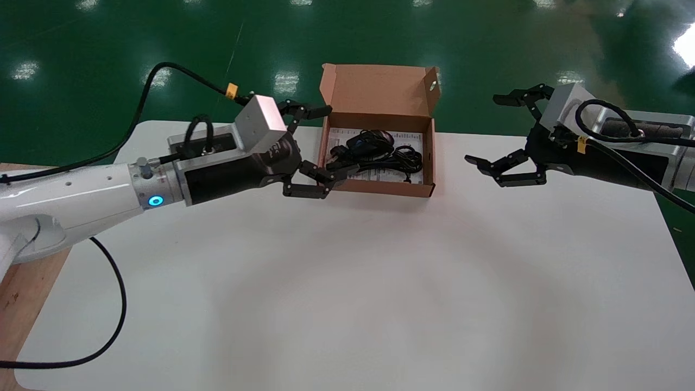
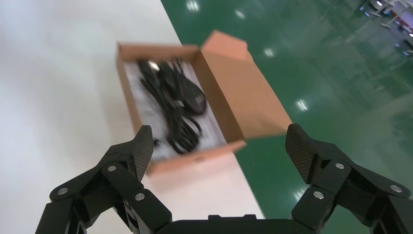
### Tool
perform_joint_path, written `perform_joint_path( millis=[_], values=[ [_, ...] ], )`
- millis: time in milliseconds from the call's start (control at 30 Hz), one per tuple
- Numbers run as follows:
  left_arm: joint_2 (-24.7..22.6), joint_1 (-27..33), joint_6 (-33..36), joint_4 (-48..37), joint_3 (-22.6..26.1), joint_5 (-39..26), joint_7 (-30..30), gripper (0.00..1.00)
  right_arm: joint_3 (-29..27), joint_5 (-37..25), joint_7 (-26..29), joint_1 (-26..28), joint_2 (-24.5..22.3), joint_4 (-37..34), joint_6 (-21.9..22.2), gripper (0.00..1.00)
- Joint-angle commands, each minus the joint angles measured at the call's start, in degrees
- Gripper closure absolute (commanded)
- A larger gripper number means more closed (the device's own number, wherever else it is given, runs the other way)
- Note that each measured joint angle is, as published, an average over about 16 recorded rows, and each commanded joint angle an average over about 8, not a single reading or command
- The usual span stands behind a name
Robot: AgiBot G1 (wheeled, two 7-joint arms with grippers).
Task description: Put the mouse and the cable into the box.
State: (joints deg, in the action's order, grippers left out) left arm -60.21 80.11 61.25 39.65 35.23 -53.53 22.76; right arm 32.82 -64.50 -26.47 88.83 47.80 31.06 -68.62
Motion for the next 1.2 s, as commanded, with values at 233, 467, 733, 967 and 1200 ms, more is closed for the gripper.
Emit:
perform_joint_path(
  millis=[233,467,733,967,1200],
  values=[
    [5.8,-4.2,5.6,7.8,-4.4,2.7,-7.7,0.00,-3.7,5.0,8.3,-6.1,-2.8,9.5,-3.8,0.00],
    [10.8,-7.9,10.5,14.5,-8.2,5.0,-14.4,0.00,-7.0,9.4,15.5,-11.4,-5.3,17.7,-7.1,0.00],
    [16.6,-12.2,16.1,22.3,-12.6,7.7,-22.0,0.00,-10.8,14.5,23.8,-17.5,-8.2,27.2,-10.9,0.00],
    [21.6,-15.9,21.0,29.1,-16.5,10.0,-28.7,0.00,-14.0,18.9,31.1,-22.8,-10.7,35.5,-14.2,0.00],
    [25.4,-18.6,24.6,34.4,-19.3,11.7,-33.6,0.00,-16.8,22.7,37.1,-27.3,-12.8,42.6,-17.1,0.00]
  ],
)
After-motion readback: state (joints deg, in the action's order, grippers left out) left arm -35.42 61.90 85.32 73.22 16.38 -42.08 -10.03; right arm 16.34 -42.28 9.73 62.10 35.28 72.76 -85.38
